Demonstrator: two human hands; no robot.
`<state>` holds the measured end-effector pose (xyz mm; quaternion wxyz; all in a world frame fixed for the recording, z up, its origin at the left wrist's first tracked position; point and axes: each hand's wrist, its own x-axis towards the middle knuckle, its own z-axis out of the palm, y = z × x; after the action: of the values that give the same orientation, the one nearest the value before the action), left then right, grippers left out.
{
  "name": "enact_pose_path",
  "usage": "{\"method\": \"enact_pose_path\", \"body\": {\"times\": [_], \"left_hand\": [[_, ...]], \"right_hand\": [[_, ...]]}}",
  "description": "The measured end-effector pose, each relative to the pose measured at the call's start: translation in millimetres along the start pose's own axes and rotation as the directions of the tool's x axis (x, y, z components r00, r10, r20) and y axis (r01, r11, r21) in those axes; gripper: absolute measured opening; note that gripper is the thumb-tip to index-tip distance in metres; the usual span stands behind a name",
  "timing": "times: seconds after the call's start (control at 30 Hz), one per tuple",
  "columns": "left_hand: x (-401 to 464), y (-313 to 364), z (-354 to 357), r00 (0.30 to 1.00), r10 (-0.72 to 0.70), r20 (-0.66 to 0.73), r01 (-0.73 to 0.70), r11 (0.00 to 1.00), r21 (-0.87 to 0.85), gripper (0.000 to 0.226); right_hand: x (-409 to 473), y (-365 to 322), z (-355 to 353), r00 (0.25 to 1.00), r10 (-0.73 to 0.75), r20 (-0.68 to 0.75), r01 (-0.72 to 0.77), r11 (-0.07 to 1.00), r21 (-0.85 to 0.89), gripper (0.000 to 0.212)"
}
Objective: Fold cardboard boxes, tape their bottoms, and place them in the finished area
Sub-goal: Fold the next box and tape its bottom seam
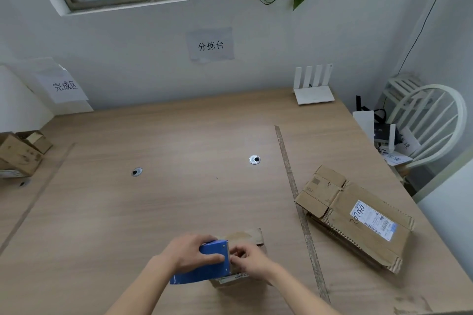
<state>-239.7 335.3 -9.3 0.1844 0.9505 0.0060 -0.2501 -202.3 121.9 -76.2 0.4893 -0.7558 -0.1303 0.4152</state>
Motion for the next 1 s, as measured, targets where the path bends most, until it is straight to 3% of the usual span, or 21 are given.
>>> {"method": "enact_pose_path", "body": {"times": [0.33, 0.5, 0.73, 0.87, 1.0], "left_hand": [[-1, 2, -6, 1.0, -0.01, -0.012, 0.01, 1.0, -0.002, 0.062], [8, 22, 1, 0.997, -0.031, -0.069, 0.043, 0.983, 0.178, 0.065], [27, 49, -3, 0.996, -0.072, -0.044, 0.081, 0.969, 0.235, 0.068], [33, 58, -4, 0.998, -0.068, -0.016, 0.07, 0.97, 0.232, 0.062], [38, 64, -4, 0.998, -0.069, 0.008, 0.065, 0.968, 0.244, 0.058]], "right_hand": [[1, 3, -1, 0.996, 0.057, -0.073, -0.045, 0.987, 0.152, 0.013], [2, 13, 1, 0.974, 0.096, -0.203, -0.063, 0.985, 0.162, 0.014], [-10, 26, -26, 0.881, 0.24, -0.407, -0.117, 0.945, 0.304, 0.016], [-18, 40, -50, 0.811, 0.287, -0.51, -0.177, 0.951, 0.253, 0.017], [-17, 46, -59, 0.821, 0.339, -0.459, -0.231, 0.933, 0.276, 0.017]]}}
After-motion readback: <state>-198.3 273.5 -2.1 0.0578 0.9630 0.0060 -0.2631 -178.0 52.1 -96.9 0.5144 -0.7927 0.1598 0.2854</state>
